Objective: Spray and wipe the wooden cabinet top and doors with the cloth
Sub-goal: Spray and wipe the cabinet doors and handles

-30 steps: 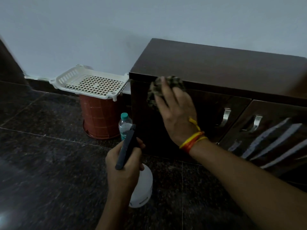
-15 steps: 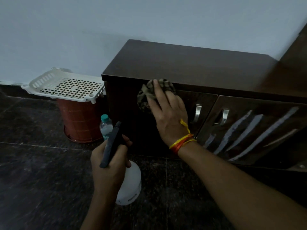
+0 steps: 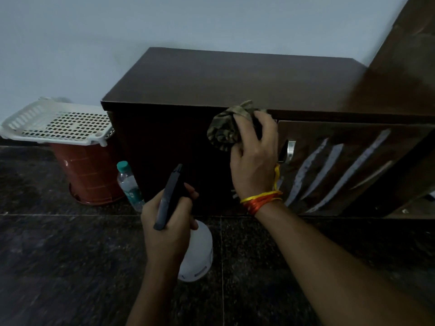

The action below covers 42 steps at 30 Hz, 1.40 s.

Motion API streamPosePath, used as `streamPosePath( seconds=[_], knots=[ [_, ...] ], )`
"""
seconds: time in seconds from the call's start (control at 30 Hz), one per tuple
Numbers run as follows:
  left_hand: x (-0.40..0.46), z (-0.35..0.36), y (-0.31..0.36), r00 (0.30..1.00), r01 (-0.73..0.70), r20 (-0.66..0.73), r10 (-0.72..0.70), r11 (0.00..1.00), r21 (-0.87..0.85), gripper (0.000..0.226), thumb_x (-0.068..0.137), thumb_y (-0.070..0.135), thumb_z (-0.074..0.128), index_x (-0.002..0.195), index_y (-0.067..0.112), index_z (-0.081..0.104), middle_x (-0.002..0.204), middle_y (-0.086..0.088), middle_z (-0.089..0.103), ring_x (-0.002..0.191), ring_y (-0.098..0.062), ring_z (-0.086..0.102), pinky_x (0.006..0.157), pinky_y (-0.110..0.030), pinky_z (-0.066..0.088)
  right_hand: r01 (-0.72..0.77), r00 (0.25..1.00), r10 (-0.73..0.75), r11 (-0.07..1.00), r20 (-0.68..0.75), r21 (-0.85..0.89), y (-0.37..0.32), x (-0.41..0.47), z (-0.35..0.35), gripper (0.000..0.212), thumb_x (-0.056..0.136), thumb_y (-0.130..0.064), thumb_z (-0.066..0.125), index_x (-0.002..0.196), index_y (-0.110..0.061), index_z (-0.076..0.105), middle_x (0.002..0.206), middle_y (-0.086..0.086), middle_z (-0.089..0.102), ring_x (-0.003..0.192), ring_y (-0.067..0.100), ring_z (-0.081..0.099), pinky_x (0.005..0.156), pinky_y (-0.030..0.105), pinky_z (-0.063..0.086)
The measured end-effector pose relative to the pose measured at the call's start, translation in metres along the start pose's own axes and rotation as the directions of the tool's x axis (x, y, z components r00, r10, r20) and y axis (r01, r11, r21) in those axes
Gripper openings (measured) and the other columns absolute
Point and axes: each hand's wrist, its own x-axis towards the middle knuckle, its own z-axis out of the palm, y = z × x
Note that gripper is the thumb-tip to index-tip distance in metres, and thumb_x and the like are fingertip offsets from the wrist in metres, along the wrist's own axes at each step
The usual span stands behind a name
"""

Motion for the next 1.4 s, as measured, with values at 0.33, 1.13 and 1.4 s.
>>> streamPosePath(
  seconds=[0.33,1.13,1.4],
  knots=[
    [-0.007,0.018,-0.011,0.999,-0.003,0.051,0.004,1.000,-0.013,0.020,0.083,0.004,0.048,0.084,-0.008,0.064,0.060,-0.031,0.055,0.044,-0.030,0.046,0.048,-0.020,0.041,-0.169,0.984,0.174,0.980,0.044,-0.104,0.013,-0.014,-0.007,0.045,0.081,-0.010,0.069,0.124,-0.005,0.055,0.134,0.029,0.040,0.124,0.044,0.042,0.099,0.046,0.043],
    [-0.005,0.029,-0.010,0.996,-0.040,0.073,0.041,0.999,-0.014,0.017,0.082,0.005,0.048,0.081,-0.002,0.064,0.063,-0.035,0.053,0.044,-0.034,0.046,0.048,-0.026,0.043,-0.427,0.899,0.437,0.888,-0.021,0.171,0.010,0.004,-0.011,0.023,0.078,-0.013,0.073,0.097,-0.008,0.060,0.097,0.001,0.044,0.083,0.009,0.043,0.072,0.006,0.027],
    [-0.007,0.031,-0.010,0.996,-0.046,0.077,0.047,0.999,-0.023,0.017,0.081,0.003,0.048,0.076,-0.004,0.062,0.059,-0.034,0.050,0.052,-0.036,0.049,0.050,-0.024,0.045,-0.194,0.976,0.188,0.980,0.105,0.046,0.029,-0.051,0.003,0.029,0.077,-0.006,0.057,0.101,-0.016,0.044,0.108,0.018,0.047,0.086,0.031,0.054,0.070,0.027,0.042]
  ],
)
